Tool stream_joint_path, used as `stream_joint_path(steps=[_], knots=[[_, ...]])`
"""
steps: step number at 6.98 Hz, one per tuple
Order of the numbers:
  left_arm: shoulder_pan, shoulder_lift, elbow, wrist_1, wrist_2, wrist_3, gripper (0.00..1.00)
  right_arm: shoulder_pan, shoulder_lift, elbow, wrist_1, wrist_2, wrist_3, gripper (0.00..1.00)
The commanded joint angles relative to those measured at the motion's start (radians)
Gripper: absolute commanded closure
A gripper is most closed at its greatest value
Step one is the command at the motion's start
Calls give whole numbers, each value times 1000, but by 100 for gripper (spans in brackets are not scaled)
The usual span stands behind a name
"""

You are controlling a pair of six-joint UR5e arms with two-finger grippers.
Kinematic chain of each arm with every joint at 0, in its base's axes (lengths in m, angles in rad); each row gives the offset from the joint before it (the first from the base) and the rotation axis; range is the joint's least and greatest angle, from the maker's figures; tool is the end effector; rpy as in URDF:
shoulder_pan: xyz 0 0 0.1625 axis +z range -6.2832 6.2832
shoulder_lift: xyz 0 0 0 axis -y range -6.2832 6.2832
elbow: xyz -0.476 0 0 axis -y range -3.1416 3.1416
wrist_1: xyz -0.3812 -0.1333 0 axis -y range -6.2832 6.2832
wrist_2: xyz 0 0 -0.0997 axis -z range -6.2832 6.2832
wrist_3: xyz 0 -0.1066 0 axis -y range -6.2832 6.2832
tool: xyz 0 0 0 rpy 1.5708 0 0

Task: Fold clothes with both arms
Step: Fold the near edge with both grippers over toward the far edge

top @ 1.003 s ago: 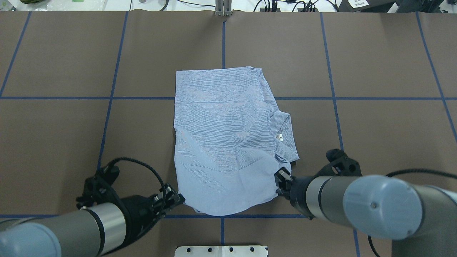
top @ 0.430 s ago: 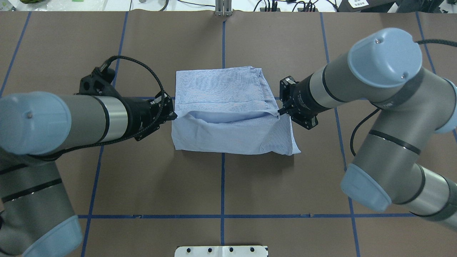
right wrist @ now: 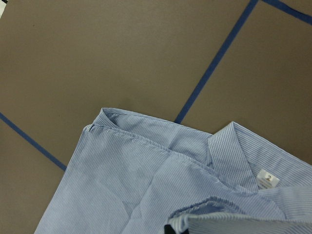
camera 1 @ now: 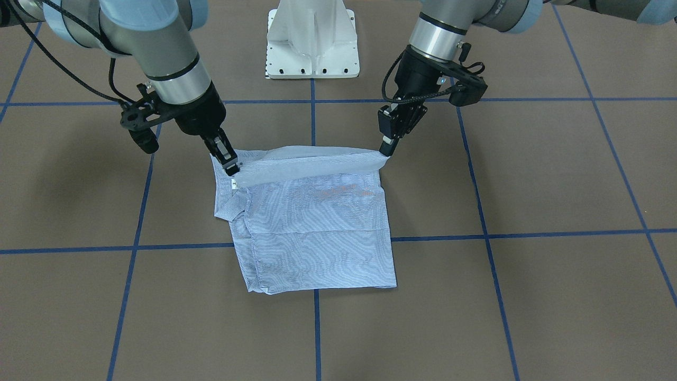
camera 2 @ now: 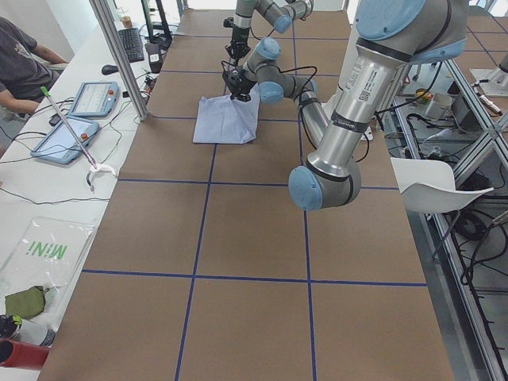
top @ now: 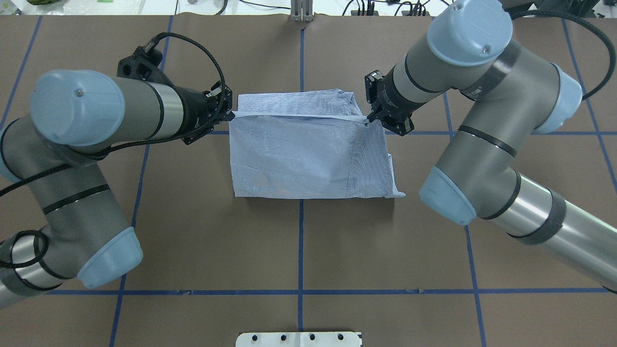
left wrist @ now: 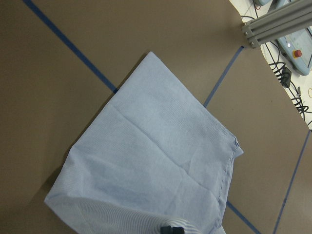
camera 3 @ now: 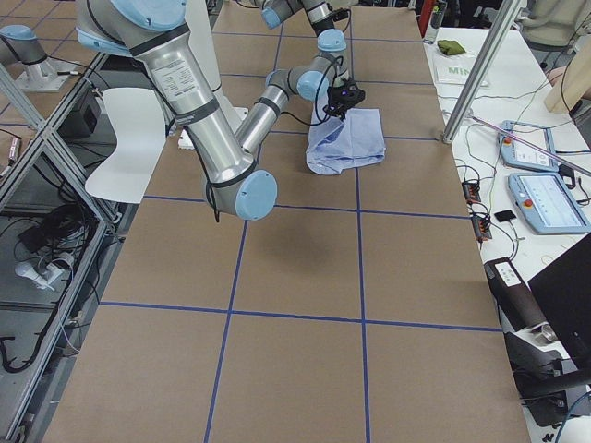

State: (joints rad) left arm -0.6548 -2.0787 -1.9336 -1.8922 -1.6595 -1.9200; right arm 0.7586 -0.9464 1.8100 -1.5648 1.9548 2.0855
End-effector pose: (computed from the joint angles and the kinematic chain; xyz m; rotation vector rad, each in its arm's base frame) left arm 0.4105 -0.4713 0.2335 0.1078 1.2297 -0.8258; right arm -0.4190 -0.5258 0.2465 -0.2641 -0.9381 1.0102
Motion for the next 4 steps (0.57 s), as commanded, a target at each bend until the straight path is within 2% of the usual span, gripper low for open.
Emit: stream_joint_path(steps=[1,4], knots=[[-34,-50,157,-106,0,19,100,11,95,-169,3,1,-74,100],[-57,-99,351,-209,4,85,100,11,150,-300,8,1,-183,100]])
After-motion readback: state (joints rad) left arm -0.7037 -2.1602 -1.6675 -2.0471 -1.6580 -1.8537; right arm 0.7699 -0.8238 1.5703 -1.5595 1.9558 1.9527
